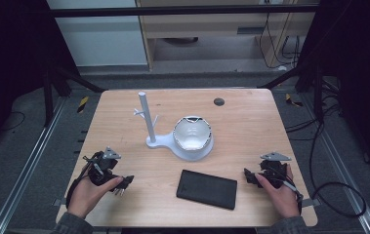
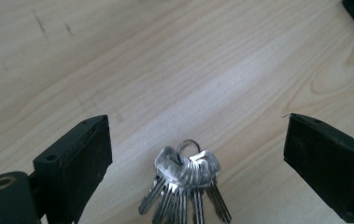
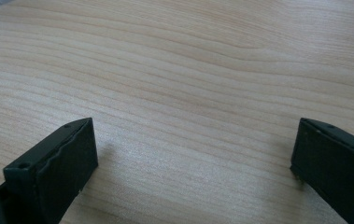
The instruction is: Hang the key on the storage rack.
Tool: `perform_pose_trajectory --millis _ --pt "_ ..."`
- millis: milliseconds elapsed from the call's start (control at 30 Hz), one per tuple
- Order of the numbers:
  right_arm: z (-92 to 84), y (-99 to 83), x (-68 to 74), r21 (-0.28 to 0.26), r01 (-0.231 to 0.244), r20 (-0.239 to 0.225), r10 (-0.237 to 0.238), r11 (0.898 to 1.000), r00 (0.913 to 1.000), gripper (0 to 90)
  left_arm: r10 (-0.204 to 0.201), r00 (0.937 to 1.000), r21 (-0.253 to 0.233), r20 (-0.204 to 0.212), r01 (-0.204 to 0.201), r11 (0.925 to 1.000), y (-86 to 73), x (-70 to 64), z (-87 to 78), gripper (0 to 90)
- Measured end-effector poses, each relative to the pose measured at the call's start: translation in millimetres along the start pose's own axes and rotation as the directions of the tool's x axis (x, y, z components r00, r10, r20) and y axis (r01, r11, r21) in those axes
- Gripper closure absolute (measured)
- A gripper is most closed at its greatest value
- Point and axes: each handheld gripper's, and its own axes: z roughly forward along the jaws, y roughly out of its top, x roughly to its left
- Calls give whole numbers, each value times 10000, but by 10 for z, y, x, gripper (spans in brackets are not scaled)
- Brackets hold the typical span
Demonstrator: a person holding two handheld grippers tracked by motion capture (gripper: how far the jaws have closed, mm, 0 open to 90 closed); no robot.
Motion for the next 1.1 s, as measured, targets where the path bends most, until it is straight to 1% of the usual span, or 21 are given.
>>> perform_pose_trajectory --millis 33,67,100,167,200,233,333,400,467,533,567,600,633,667,700,800,900,933,1000,1033,1100 --pt "0 0 0 -1 -1 -2 1 10000 10000 5 16 10000 174 66 -18 9998 -1 -1 0 81" --pt "0 0 0 -1 -1 -2 1 10000 10000 5 16 10000 174 66 -18 9998 -1 -1 0 83" --pt "0 0 0 2 -4 -2 4 10000 10000 5 166 9998 311 53 -168 9994 -1 -7 -5 83" --pt "-1 0 -1 -1 13 -2 -13 10000 10000 6 317 9993 521 175 -325 9981 -6 -36 -10 126" --pt "-1 0 -1 -1 13 -2 -13 10000 10000 6 317 9993 521 175 -325 9981 -6 -36 -10 129" --pt "-3 -3 -1 -1 13 -2 -13 10000 10000 6 414 9990 593 164 -423 9973 -15 -70 -23 129" --pt "-10 -9 2 4 -24 -21 24 10000 10000 5 714 9974 908 123 -722 9932 -41 -91 -44 150" --pt "-11 -9 3 9 -29 -14 29 10000 10000 6 638 9980 1012 27 -637 9928 -66 -62 -54 150" --pt "-12 -10 4 6 -25 -8 25 10000 10000 6 440 9990 1034 -23 -435 9937 -84 -25 -75 149" --pt "-14 -13 4 10 -2 18 2 10000 10000 6 458 9989 1034 26 -458 9936 -90 -10 -86 148" --pt "-14 -14 5 11 -3 13 3 10000 10000 6 419 9990 1099 143 -432 9930 -104 1 -95 144" --pt "-14 -14 5 11 -3 14 3 10000 10000 6 518 9986 1142 60 -521 9921 -106 14 -97 145" --pt "-14 -14 5 12 0 14 0 10000 10000 6 488 9988 1164 -2 -485 9920 -112 19 -92 145" --pt "-14 -14 5 12 0 14 0 10000 10000 6 488 9988 1164 -2 -485 9920 -112 19 -92 146" --pt "-14 -14 5 11 -4 12 4 10000 10000 6 582 9983 1263 -8 -577 9903 -120 47 -84 146" --pt "-14 -14 5 11 -5 13 5 10000 10000 6 538 9986 1462 -1 -532 9878 -142 71 -44 152" --pt "-15 -15 5 10 -5 14 5 10000 10000 6 617 9981 1654 67 -619 9843 -166 70 10 213" --pt "-14 -15 5 10 -4 15 4 10000 10000 6 724 9973 1823 81 -726 9806 -173 67 33 234" --pt "-14 -15 5 10 -6 16 6 10000 10000 5 773 9969 1864 117 -781 9794 -176 69 48 280" --pt "-15 -15 5 10 -5 16 5 10000 10000 6 747 9968 2016 269 -786 9763 -181 80 81 304" --pt "-14 -15 5 9 -4 17 4 10000 10000 6 807 9963 2126 302 -853 9734 -181 92 110 320"
